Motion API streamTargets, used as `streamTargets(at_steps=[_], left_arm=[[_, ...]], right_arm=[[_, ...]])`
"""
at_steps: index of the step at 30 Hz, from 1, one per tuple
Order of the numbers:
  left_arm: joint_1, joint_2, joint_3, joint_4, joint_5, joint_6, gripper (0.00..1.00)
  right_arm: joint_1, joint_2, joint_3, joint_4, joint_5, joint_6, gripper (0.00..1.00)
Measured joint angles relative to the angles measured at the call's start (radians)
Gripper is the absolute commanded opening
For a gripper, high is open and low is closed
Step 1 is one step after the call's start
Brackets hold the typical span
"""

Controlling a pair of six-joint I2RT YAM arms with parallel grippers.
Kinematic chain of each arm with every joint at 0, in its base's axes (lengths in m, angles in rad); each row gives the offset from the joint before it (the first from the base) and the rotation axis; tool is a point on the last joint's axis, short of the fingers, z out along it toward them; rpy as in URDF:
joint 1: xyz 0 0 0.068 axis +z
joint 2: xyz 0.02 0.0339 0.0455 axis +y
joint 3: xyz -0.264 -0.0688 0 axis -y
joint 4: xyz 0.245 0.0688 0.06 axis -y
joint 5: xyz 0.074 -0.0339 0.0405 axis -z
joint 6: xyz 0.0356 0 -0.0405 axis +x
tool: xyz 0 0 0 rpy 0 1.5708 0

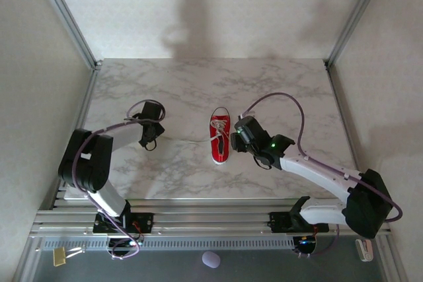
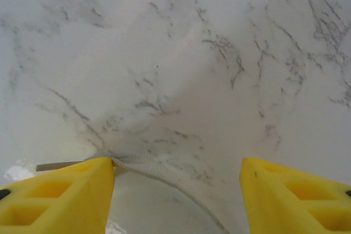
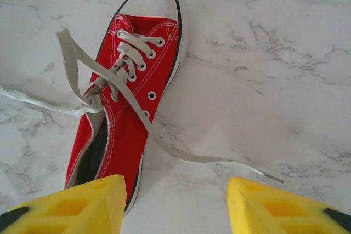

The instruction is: Tie the shoes

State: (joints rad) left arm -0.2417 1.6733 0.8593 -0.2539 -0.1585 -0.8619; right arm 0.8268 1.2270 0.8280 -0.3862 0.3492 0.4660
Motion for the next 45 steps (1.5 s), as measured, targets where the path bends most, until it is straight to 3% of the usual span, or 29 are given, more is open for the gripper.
streamTargets(at_steps=[16, 26, 33, 39, 45], left_arm=[[-0.012, 0.072, 0.084, -0.077, -0.062, 0.053, 0.0], [-0.092, 0.175, 0.364, 0.041, 0.068, 0.273, 0.0], [-0.153, 0.277, 0.586, 0.078, 0.219, 0.454, 0.0], [-0.201, 0.416, 0.819, 0.049, 0.381, 0.613, 0.0], [-0.238, 0.484, 0.906, 0.009, 0.506, 0.729, 0.0]], right_arm=[[-0.007, -0.146, -0.053, -0.04, 0.073, 0.022, 0.51], [-0.039, -0.192, -0.053, -0.057, 0.077, 0.03, 0.51], [-0.064, -0.234, -0.063, -0.068, 0.059, 0.053, 0.5], [-0.179, -0.266, -0.07, -0.075, -0.044, 0.092, 0.5], [-0.275, -0.27, -0.075, -0.075, -0.156, 0.119, 0.5]])
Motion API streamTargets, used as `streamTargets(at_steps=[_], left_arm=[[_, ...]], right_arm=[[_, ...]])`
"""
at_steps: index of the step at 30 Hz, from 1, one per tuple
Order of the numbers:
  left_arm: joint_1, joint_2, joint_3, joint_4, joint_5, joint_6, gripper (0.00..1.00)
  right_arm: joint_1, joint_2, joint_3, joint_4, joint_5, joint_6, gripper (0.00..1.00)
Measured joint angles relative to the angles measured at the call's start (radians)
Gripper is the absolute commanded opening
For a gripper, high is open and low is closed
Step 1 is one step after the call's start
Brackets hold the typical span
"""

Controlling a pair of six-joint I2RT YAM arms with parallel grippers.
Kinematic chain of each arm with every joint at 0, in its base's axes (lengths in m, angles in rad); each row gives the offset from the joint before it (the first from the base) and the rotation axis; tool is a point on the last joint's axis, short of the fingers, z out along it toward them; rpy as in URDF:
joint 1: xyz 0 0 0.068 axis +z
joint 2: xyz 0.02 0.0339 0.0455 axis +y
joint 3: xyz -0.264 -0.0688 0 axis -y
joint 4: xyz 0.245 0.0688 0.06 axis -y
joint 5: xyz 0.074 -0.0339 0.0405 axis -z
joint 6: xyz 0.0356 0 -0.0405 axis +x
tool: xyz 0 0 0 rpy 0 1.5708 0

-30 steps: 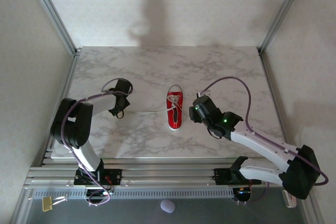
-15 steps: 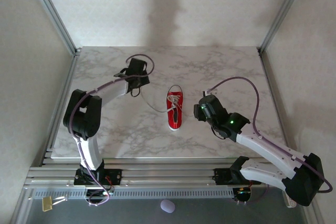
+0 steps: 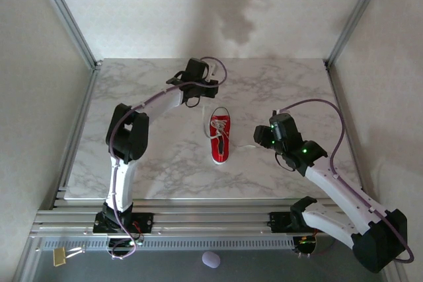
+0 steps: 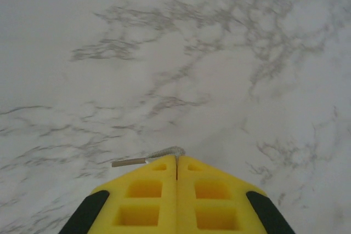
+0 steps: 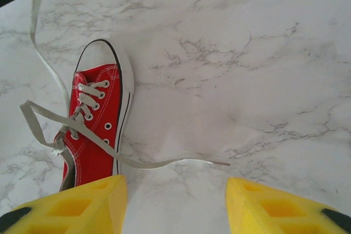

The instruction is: Tie the shoes

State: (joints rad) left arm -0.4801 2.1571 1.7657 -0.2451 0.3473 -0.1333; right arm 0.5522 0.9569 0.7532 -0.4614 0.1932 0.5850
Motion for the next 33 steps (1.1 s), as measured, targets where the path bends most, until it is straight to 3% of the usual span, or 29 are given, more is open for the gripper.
streamTargets(at_steps=[10, 17, 24, 33], left_arm=[[-0.091, 0.018, 0.087, -0.051, 0.099, 0.15, 0.0], [-0.138, 0.034, 0.134, -0.105, 0.165, 0.296, 0.0], [-0.154, 0.039, 0.143, -0.135, 0.274, 0.436, 0.0], [-0.163, 0.006, -0.017, -0.064, 0.365, 0.597, 0.0]], right_arm=[[-0.056, -0.039, -0.024, 0.0, -0.071, 0.023, 0.49], [-0.239, -0.038, -0.024, 0.031, -0.194, 0.072, 0.53], [-0.334, 0.022, -0.045, 0.202, -0.38, 0.195, 0.62], [-0.349, 0.092, -0.114, 0.514, -0.486, 0.457, 0.55]])
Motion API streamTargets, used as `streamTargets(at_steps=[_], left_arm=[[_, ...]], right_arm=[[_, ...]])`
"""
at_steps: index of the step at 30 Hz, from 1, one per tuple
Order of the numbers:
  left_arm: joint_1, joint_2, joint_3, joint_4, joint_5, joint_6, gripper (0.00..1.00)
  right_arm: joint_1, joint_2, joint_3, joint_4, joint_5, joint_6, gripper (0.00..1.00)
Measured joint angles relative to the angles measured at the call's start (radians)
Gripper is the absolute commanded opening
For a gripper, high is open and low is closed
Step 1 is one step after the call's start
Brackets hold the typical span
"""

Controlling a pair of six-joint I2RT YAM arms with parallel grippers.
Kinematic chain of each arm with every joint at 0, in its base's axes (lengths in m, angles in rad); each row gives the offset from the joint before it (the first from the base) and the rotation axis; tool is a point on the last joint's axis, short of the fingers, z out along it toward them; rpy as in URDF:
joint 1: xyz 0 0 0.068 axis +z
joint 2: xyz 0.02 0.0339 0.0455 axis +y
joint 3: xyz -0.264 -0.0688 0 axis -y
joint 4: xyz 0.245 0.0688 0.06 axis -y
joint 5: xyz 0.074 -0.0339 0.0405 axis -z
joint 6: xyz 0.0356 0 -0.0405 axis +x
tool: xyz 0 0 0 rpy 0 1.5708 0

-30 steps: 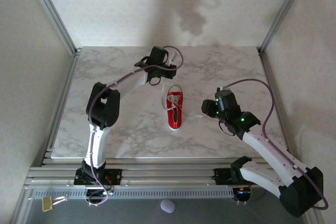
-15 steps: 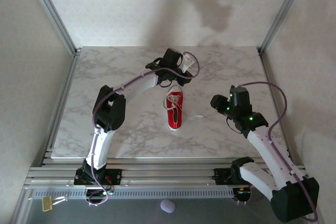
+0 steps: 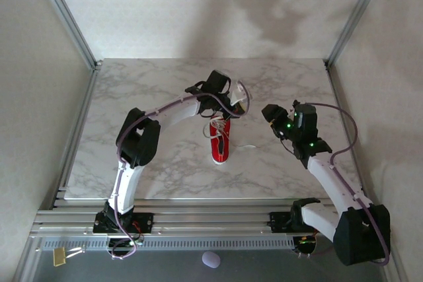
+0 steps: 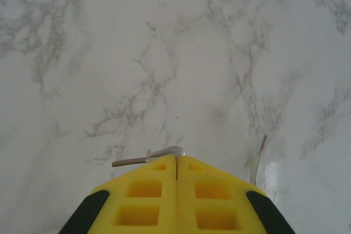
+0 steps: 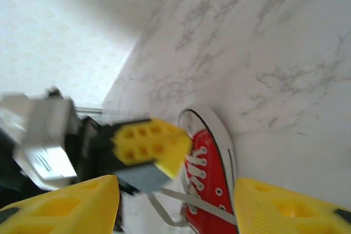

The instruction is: Tie the shoes

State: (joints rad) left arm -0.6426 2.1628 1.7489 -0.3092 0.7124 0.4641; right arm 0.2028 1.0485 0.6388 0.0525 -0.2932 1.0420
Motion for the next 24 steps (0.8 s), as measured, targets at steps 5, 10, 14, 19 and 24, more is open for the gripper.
streamTargets(at_steps=[5, 10, 14, 19, 24], left_arm=[[-0.011, -0.021, -0.043, 0.031, 0.026, 0.049, 0.0], [-0.013, -0.042, -0.044, 0.059, 0.049, 0.064, 0.0], [-0.013, -0.071, -0.052, 0.077, 0.068, 0.072, 0.0], [-0.013, -0.11, -0.07, 0.108, 0.109, 0.09, 0.0], [-0.013, -0.128, -0.076, 0.116, 0.134, 0.11, 0.0]], right_arm=[[0.0, 0.047, 0.0, 0.088, 0.001, 0.079, 0.53], [0.0, 0.095, 0.001, 0.093, 0.0, 0.092, 0.52], [0.0, 0.137, 0.012, 0.094, -0.036, 0.085, 0.51], [0.0, 0.129, 0.013, 0.113, -0.053, 0.089, 0.51], [0.0, 0.124, 0.01, 0.195, -0.085, 0.145, 0.5]])
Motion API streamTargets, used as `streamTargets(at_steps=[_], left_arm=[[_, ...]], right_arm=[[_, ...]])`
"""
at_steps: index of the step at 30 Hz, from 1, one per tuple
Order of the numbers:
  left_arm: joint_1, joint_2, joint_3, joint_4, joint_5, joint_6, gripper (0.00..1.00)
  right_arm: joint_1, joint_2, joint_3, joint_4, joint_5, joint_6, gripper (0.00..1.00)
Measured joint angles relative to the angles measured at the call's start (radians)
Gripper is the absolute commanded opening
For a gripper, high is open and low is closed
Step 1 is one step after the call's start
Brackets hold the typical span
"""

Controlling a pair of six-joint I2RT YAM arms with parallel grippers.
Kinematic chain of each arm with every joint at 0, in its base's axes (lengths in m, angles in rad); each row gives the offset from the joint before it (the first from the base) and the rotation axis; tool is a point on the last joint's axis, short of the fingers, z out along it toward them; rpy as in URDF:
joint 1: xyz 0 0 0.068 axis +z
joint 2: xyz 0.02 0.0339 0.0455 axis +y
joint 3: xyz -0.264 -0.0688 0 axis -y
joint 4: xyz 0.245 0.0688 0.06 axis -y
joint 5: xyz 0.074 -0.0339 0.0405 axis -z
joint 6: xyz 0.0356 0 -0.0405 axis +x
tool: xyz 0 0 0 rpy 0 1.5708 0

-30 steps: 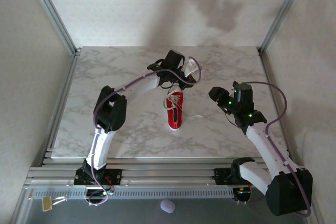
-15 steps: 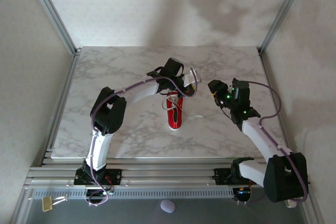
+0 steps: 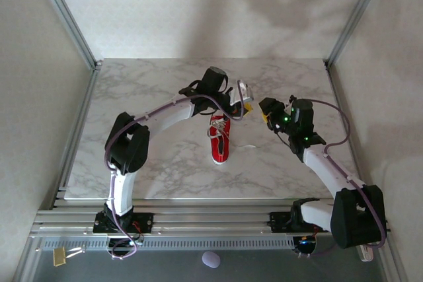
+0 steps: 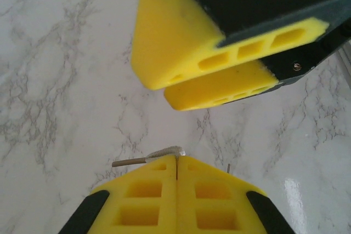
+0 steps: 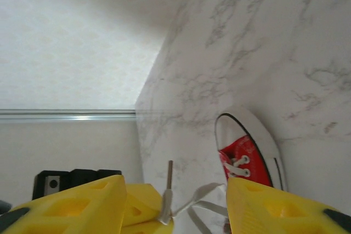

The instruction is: Tie the shoes

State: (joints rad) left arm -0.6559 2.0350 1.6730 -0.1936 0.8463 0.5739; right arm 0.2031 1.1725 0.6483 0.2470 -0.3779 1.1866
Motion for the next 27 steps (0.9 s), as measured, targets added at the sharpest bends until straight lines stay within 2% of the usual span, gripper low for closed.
streamTargets(at_steps=[5, 10, 13, 20, 24, 27], left_arm=[[0.0, 0.0, 0.0, 0.0, 0.015, 0.006, 0.0], [0.0, 0.0, 0.0, 0.0, 0.019, 0.006, 0.0], [0.0, 0.0, 0.0, 0.0, 0.019, 0.006, 0.0], [0.0, 0.0, 0.0, 0.01, 0.019, 0.004, 0.0], [0.001, 0.0, 0.0, 0.01, 0.021, -0.002, 0.0], [0.002, 0.0, 0.0, 0.011, 0.021, -0.003, 0.0]], right_arm=[[0.014, 0.018, 0.0, 0.068, -0.02, 0.064, 0.46], [0.056, 0.045, 0.0, 0.072, -0.016, 0.084, 0.44], [0.07, 0.047, 0.0, 0.072, -0.015, 0.089, 0.39], [0.076, 0.048, -0.01, 0.106, -0.007, 0.134, 0.2], [0.077, 0.048, -0.018, 0.116, 0.005, 0.146, 0.14], [0.078, 0.047, -0.019, 0.115, 0.015, 0.151, 0.02]])
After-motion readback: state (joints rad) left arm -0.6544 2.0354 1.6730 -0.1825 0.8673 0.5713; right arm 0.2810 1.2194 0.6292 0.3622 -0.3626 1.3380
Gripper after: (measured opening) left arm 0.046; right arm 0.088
